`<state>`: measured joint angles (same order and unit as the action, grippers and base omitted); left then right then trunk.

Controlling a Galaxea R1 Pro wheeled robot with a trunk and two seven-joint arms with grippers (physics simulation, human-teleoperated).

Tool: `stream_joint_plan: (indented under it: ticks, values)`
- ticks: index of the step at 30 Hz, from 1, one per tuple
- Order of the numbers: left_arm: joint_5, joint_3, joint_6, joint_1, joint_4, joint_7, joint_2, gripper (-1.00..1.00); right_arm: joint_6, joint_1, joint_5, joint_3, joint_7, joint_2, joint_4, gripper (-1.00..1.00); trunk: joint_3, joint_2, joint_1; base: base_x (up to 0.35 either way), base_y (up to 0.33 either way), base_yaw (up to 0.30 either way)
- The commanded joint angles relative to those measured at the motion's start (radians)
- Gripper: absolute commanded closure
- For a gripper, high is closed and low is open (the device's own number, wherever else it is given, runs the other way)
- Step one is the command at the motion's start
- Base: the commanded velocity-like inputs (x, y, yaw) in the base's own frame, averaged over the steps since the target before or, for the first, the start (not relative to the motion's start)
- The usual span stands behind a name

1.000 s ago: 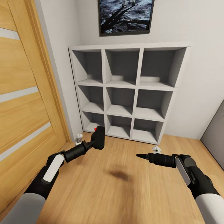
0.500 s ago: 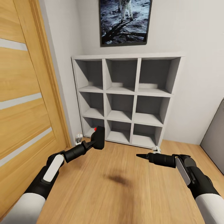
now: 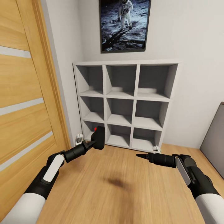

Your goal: Attach the digital camera to the camera tripod in the bedroom.

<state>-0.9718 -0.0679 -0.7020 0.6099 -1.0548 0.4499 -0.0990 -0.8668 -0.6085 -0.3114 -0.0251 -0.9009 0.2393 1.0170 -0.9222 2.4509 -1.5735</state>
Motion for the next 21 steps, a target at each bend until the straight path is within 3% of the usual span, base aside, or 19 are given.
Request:
stream_joint_plan:
  ticks: [1, 21]
  values:
    - [-0.004, -0.001, -0.004, 0.001, 0.001, 0.001, -0.001, 1.0, -0.004, -0.001, 0.0, -0.001, -0.003, 0.0, 0.0, -1.0, 0.002, -0.007, 0.004, 0.0, 0.0, 0.0]
    - [-0.004, -0.001, -0.004, 0.001, 0.001, 0.0, -0.001, 1.0, -0.004, -0.001, 0.0, -0.001, -0.003, 0.0, -0.001, -1.0, 0.065, -0.147, 0.081, 0.0, 0.0, 0.0]
